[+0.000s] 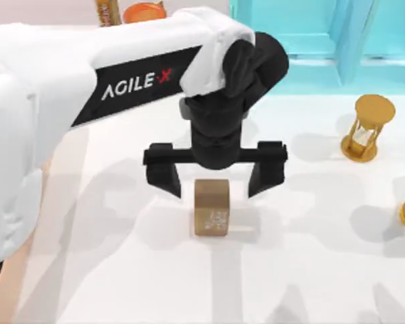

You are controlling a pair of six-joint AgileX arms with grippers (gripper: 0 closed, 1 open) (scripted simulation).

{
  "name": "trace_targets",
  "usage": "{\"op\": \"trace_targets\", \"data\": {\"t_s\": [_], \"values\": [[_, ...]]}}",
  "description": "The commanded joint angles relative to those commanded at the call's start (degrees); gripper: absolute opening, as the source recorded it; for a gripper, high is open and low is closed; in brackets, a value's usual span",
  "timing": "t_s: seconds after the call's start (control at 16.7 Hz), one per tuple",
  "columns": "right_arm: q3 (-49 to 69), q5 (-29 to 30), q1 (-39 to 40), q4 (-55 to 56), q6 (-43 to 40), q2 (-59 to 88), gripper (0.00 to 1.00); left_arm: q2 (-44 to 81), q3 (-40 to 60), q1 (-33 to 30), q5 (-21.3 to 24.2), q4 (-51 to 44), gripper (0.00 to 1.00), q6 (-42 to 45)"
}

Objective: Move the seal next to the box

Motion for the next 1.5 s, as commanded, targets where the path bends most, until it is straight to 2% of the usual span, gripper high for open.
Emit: {"op": "trace_targets", "data": {"t_s": [0.18,0.48,1.26,1.5], "values": [[0.0,0.0,0.0,0.0,0.0,0.0,1.0,1.23,-5.76,-0.04,0.01,6.67,1.0,-0.02],[0.0,0.0,0.0,0.0,0.0,0.0,1.0,1.52,-7.1,-0.04,0.01,8.09,1.0,-0.02],[0.0,0.0,0.0,0.0,0.0,0.0,1.0,1.52,-7.1,-0.04,0.01,8.09,0.02,-0.02],[0.0,0.0,0.0,0.0,0.0,0.0,1.0,1.52,-7.1,-0.04,0.01,8.09,0.0,-0.02]]}}
